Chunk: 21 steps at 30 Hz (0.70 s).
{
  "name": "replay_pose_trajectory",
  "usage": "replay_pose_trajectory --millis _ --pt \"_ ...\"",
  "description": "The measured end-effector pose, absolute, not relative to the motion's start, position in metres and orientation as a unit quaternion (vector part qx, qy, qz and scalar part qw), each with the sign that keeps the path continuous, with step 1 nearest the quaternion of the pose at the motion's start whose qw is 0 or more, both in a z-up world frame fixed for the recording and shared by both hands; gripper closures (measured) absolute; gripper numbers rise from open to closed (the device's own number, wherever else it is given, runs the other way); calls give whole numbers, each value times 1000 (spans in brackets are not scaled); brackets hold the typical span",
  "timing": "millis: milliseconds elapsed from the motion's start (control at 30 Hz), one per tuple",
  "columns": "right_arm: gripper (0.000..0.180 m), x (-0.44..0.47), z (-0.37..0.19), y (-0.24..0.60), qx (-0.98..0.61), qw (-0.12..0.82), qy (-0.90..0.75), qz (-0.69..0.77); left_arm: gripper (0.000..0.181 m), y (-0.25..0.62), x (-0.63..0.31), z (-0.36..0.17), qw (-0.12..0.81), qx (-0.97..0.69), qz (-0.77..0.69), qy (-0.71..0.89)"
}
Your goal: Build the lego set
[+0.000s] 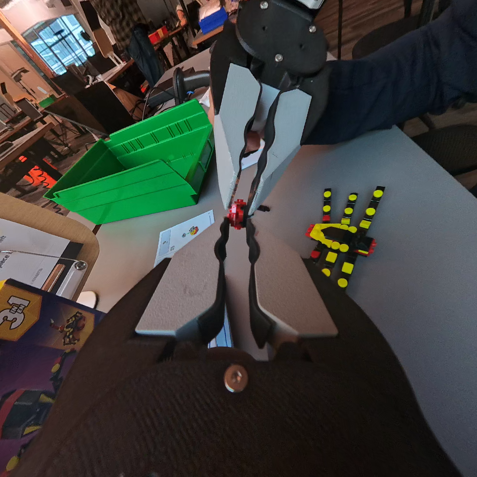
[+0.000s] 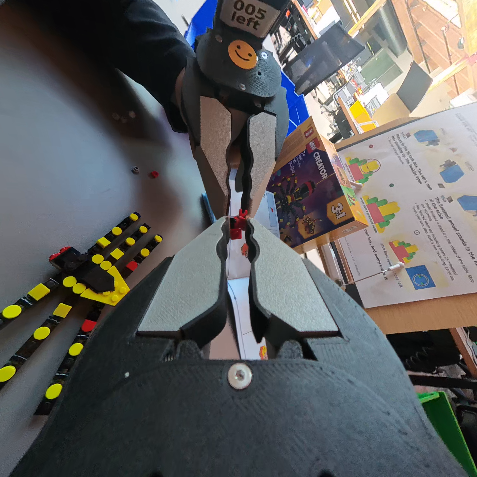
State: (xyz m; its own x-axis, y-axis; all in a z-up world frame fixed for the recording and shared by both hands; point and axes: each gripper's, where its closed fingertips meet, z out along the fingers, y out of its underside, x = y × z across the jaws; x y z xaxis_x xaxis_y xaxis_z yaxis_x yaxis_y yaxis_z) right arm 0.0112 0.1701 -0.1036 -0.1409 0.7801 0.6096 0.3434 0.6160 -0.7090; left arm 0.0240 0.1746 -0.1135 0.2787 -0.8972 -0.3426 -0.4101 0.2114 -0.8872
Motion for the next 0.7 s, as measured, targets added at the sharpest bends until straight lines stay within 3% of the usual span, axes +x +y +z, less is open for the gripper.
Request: replay_pose_trajectory --millis 700 --pt "172 9 -96 172 -386 549 -699 248 172 177 22 -107 566 -574 -183 562"
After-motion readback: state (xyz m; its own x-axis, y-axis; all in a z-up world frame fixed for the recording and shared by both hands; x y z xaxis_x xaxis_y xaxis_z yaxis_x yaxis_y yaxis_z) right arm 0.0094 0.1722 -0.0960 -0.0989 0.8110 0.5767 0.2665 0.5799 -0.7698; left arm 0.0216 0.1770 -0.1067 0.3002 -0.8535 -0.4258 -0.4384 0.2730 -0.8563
